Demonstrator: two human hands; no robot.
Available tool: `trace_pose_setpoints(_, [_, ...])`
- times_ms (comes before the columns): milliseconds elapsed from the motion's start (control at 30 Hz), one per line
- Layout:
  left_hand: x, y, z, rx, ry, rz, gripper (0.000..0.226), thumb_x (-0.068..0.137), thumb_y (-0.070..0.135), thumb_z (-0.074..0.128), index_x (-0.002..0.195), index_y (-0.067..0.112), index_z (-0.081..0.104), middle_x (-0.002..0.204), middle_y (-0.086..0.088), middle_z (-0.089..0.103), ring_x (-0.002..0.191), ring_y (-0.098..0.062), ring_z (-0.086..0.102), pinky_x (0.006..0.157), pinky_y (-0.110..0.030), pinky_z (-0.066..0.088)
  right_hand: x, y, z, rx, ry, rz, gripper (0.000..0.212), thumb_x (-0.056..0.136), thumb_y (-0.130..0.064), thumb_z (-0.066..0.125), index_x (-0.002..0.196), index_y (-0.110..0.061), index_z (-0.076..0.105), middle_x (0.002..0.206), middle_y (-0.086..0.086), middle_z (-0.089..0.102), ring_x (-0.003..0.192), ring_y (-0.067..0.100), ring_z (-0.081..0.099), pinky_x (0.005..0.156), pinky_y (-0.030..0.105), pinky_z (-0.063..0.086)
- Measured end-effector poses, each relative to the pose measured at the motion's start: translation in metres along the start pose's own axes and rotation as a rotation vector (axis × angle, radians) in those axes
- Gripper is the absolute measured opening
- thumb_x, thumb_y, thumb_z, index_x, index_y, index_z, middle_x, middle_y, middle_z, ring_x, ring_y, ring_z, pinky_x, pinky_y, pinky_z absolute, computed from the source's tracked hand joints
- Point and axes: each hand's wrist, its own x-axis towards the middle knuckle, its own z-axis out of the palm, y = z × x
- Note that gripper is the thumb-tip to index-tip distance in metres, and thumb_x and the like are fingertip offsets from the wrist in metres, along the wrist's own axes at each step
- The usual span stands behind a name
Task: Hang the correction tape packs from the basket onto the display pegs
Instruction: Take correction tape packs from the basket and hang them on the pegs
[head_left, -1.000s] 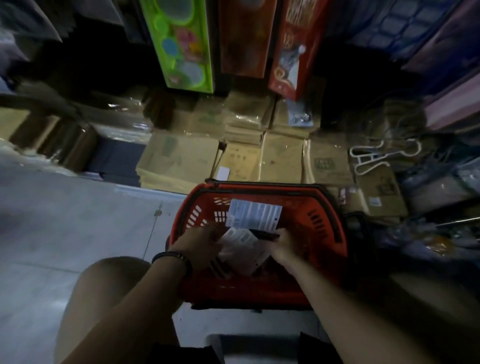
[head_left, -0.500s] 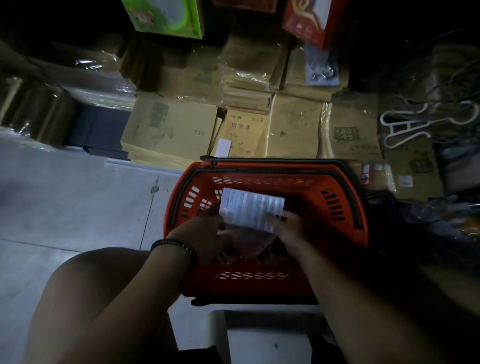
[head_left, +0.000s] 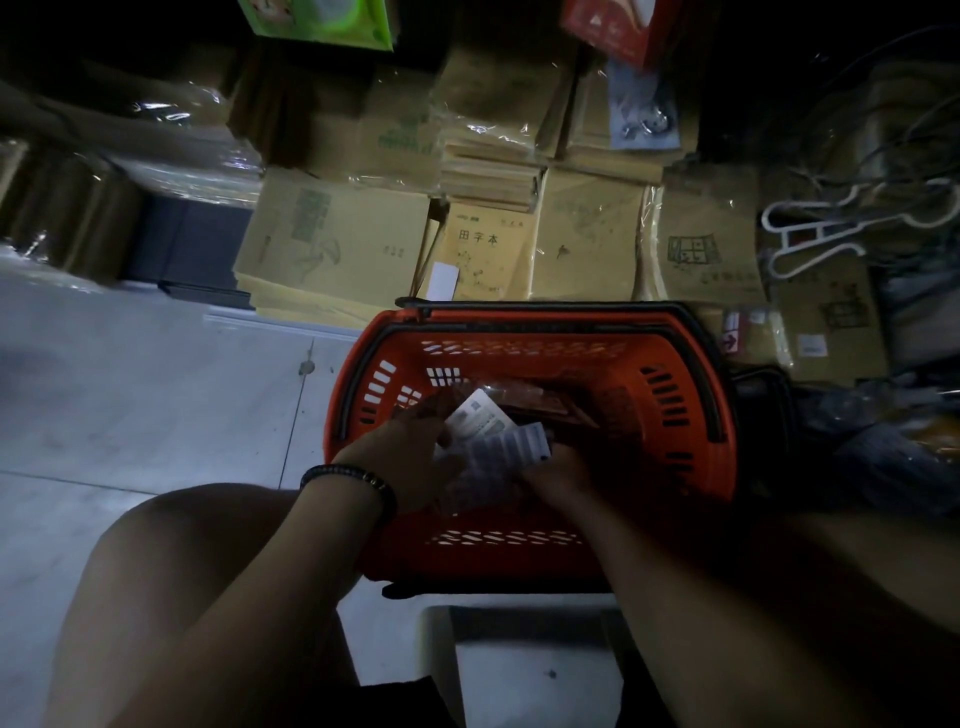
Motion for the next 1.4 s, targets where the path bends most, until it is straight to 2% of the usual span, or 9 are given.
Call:
trace_pose_setpoints(467, [-0.010, 0.002, -0.015, -0.163, 0.225, -0.211, 0.040, 0.104, 0.045, 0.052, 0.130, 0.017, 0.065, 0.124, -0.011, 0.072, 0.112, -0.032, 0.069, 0.098, -0.048, 0.056, -0.072, -0.065, -0.033, 0.007, 0.006, -0.387, 0.032, 0.068, -0.028, 0.090, 0.094, -0.023, 0.072, 0.087, -0.003, 0.077, 0.079, 0.010, 0.072, 0.070, 0.034, 0.057])
trace_pose_setpoints(567, [-0.022, 0.014, -0.023, -0.603, 0.161, -0.324, 0.051, 0.109, 0.040, 0.049, 0.149, 0.009, 0.047, 0.143, -0.021, 0.060, 0.124, -0.034, 0.062, 0.104, -0.047, 0.052, -0.093, -0.088, -0.053, 0.060, 0.051, -0.513, 0.036, 0.074, -0.013, 0.089, 0.102, -0.023, 0.069, 0.090, -0.008, 0.075, 0.077, -0.007, 0.068, 0.072, 0.025, 0.051])
trace_pose_setpoints(667, [-0.049, 0.030, -0.026, -1.211, -0.055, -0.235, 0.076, 0.097, 0.077, 0.039, 0.126, 0.010, 0.063, 0.136, -0.023, 0.065, 0.117, -0.036, 0.065, 0.098, -0.052, 0.053, -0.128, -0.107, -0.076, 0.071, 0.179, -0.673, 0.051, 0.084, -0.006, 0.086, 0.124, -0.028, 0.063, 0.110, -0.023, 0.066, 0.096, -0.017, 0.063, 0.084, 0.005, 0.044])
trace_pose_setpoints(867, [-0.096, 0.070, -0.030, -1.670, -0.016, 0.084, 0.111, 0.075, 0.101, 0.037, 0.147, 0.018, 0.057, 0.150, -0.024, 0.057, 0.132, -0.040, 0.061, 0.110, -0.059, 0.048, -0.189, -0.124, -0.094, -0.053, 0.213, -1.055, 0.064, 0.079, 0.011, 0.078, 0.127, -0.031, 0.069, 0.138, -0.016, 0.066, 0.130, 0.002, 0.060, 0.103, 0.033, 0.055])
trace_pose_setpoints(933, [-0.114, 0.082, -0.033, -1.775, 0.013, 0.155, 0.097, 0.088, 0.091, 0.037, 0.151, 0.019, 0.055, 0.153, -0.020, 0.055, 0.135, -0.039, 0.058, 0.113, -0.064, 0.043, -0.212, -0.132, -0.104, -0.101, 0.169, -1.171, 0.059, 0.079, -0.003, 0.083, 0.131, -0.025, 0.067, 0.151, -0.013, 0.056, 0.144, 0.006, 0.049, 0.111, 0.032, 0.050])
trace_pose_setpoints(1100, [-0.165, 0.111, -0.047, -1.843, 0.079, 0.339, 0.046, 0.105, 0.035, 0.046, 0.109, 0.002, 0.077, 0.097, -0.019, 0.079, 0.075, -0.032, 0.079, 0.056, -0.035, 0.063, -0.268, -0.155, -0.135, -0.216, 0.123, -1.239, 0.054, 0.082, -0.044, 0.083, 0.131, -0.030, 0.065, 0.163, -0.016, 0.038, 0.152, 0.002, 0.032, 0.118, 0.031, 0.037])
trace_pose_setpoints(1200, [-0.182, 0.121, -0.055, -1.809, 0.155, 0.376, 0.040, 0.104, 0.025, 0.051, 0.129, 0.000, 0.069, 0.120, -0.026, 0.074, 0.098, -0.038, 0.077, 0.075, -0.046, 0.066, -0.285, -0.174, -0.137, -0.161, 0.413, -1.205, 0.046, 0.082, -0.057, 0.074, 0.120, -0.033, 0.066, 0.149, -0.011, 0.042, 0.146, 0.010, 0.037, 0.114, 0.044, 0.041])
trace_pose_setpoints(1300, [-0.191, 0.128, -0.061, -1.724, 0.240, 0.481, 0.044, 0.104, 0.015, 0.055, 0.147, 0.011, 0.054, 0.141, -0.026, 0.063, 0.126, -0.048, 0.063, 0.103, -0.066, 0.053, -0.307, -0.190, -0.133, -0.301, 0.688, -1.158, 0.077, 0.079, -0.068, 0.068, 0.138, -0.022, 0.052, 0.145, -0.005, 0.041, 0.135, 0.022, 0.040, 0.110, 0.049, 0.042])
trace_pose_setpoints(1400, [-0.207, 0.141, -0.069, -1.587, 0.312, 0.596, 0.047, 0.099, -0.001, 0.059, 0.143, 0.016, 0.054, 0.136, -0.023, 0.068, 0.122, -0.046, 0.067, 0.093, -0.059, 0.060, -0.328, -0.197, -0.127, -0.386, 0.731, -1.087, 0.110, 0.075, -0.081, 0.060, 0.160, -0.015, 0.031, 0.161, 0.002, 0.029, 0.144, 0.027, 0.033, 0.117, 0.046, 0.035])
